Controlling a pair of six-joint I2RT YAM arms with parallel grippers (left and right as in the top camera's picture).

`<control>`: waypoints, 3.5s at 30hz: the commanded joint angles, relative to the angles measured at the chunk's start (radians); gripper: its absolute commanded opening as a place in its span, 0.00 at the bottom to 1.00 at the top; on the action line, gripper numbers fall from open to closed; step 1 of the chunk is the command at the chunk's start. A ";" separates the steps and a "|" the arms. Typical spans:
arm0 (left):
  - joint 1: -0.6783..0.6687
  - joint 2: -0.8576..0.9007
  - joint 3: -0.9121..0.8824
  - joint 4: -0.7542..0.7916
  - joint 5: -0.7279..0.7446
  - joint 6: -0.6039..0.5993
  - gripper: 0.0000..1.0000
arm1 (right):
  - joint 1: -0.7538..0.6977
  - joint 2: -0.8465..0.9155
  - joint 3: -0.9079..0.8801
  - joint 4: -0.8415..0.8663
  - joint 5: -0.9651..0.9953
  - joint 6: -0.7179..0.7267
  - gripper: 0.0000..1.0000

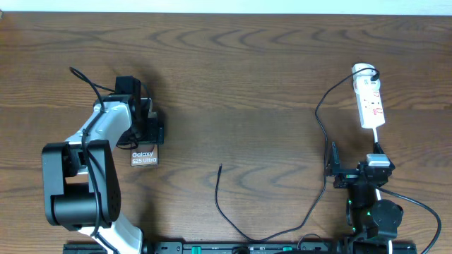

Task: Plug charger to phone and switch on socket
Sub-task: 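Lower the left gripper around the phone and close on it, then lift the phone with the left gripper and raise it upward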

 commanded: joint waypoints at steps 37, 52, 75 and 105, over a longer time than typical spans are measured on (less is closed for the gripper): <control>0.002 0.032 -0.048 -0.009 0.005 0.007 0.79 | 0.005 -0.006 -0.001 -0.004 0.000 -0.008 0.99; 0.002 0.032 -0.048 -0.010 0.005 0.007 0.70 | 0.005 -0.006 -0.001 -0.004 0.001 -0.008 0.99; 0.002 0.032 -0.048 -0.010 0.005 0.007 0.13 | 0.005 -0.006 -0.001 -0.004 0.000 -0.008 0.99; 0.002 -0.014 -0.018 -0.012 0.006 -0.005 0.07 | 0.005 -0.006 -0.001 -0.004 0.000 -0.008 0.99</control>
